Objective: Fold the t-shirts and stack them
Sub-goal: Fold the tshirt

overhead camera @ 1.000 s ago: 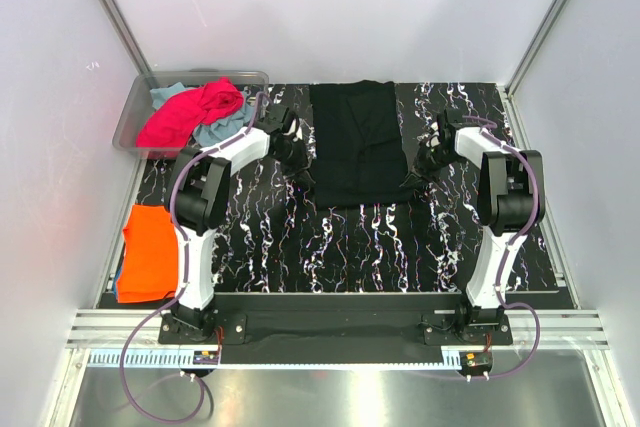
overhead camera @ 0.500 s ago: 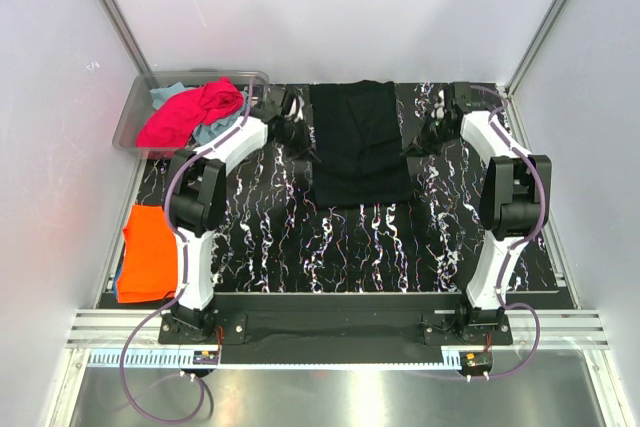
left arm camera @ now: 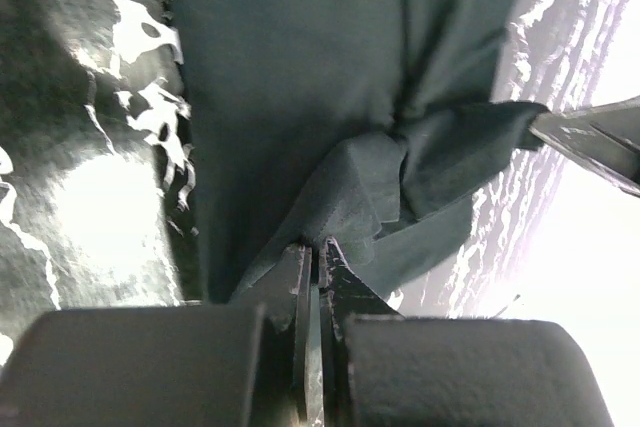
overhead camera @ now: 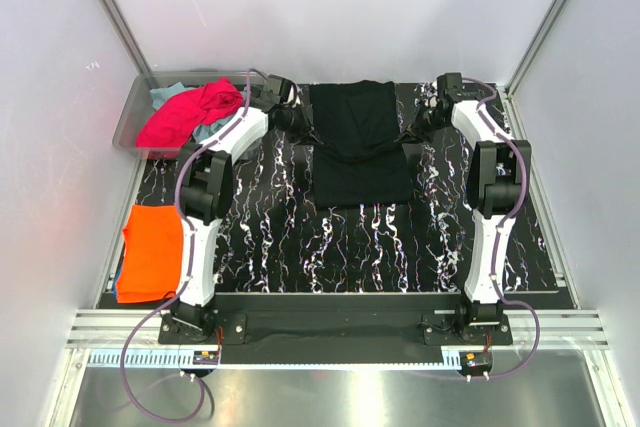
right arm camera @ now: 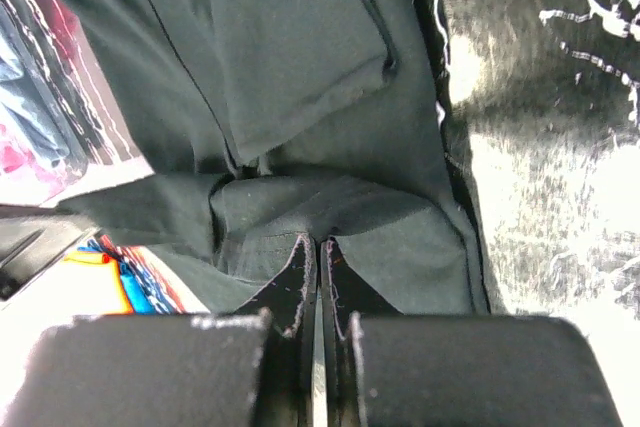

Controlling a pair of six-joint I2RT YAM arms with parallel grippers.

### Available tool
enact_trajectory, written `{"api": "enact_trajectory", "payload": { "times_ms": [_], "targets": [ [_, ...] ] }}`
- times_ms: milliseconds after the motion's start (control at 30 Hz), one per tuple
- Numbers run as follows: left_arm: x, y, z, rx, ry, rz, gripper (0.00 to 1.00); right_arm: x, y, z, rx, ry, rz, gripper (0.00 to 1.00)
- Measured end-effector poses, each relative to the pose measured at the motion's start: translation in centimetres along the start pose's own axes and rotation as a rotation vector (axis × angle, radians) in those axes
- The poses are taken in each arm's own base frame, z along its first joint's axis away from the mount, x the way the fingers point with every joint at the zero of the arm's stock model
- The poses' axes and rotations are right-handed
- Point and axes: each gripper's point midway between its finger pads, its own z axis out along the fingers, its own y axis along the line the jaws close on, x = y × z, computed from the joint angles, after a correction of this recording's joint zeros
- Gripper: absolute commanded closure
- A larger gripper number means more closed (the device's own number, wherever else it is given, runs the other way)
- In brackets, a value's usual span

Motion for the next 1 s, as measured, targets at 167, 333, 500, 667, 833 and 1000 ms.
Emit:
{"api": "enact_trajectory", "payload": {
  "times_ms": [167,333,500,667,833,1000],
  "targets": [
    [-0.1,1.6,1.3,-0.016,0.021,-0.033,1.00,-0.8,-0.2,0.1,-0.007,-0.008,0.020,1.00],
    [-0.6,1.7,1.5,-0.008,0.019,-0.044,1.00,-2.1,0.3,-0.5,-0.033,-0.029,0.027,0.99],
    [-1.4,1.3,2.0,0.007,0.009,-0.032,0.69,-3.5,0.6,0.3,-0.076,-0.027,0.032,0.69],
    [-2.8,1.7,1.8,-0.047,-0.022,0.030,0.32,-7.3,-1.0,2.0,-0.117,-0.056,0.068,0.56],
    [-2.9,2.6,-0.8,-0.137,-0.058,0.105,0.27,-11.0,-2.0,-1.1,-0.109,-0.117,0.097,0.40],
    [0.6,1.5,-6.0,-0.154,-0.047,0.192,0.26,-8.4,-1.3,-6.2,-0.069,-0.118,0.065,0.39]
  ]
}}
